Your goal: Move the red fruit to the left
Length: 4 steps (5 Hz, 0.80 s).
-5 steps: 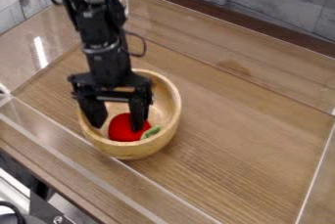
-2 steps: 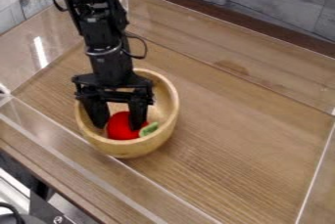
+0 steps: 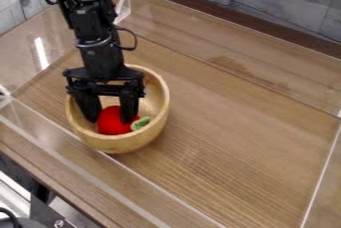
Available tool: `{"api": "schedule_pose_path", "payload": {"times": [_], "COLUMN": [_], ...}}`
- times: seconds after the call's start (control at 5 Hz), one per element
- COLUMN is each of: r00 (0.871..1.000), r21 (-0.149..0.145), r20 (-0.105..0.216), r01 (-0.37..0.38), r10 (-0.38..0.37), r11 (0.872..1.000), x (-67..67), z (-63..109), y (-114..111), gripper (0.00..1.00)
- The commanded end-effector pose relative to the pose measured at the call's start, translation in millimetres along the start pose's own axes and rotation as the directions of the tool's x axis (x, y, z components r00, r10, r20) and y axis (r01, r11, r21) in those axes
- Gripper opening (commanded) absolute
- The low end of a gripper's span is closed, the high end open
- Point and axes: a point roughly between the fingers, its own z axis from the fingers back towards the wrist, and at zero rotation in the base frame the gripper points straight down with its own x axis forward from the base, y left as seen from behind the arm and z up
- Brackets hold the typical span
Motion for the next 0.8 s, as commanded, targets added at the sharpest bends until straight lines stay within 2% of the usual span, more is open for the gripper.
{"api": "schedule_pose_path", "payload": {"times": [0.0, 0.6], "r00": [0.998, 0.979], "r21": [0.002, -0.008], "r20": [0.018, 0.034], "r01": [-0.066, -0.201], "r10": [0.066, 0.201], "r11": [0.998, 0.980], "x": [3.7, 15.8], "z": [7.9, -17.0], "y": [12, 20], "gripper": [0.00, 0.00]}}
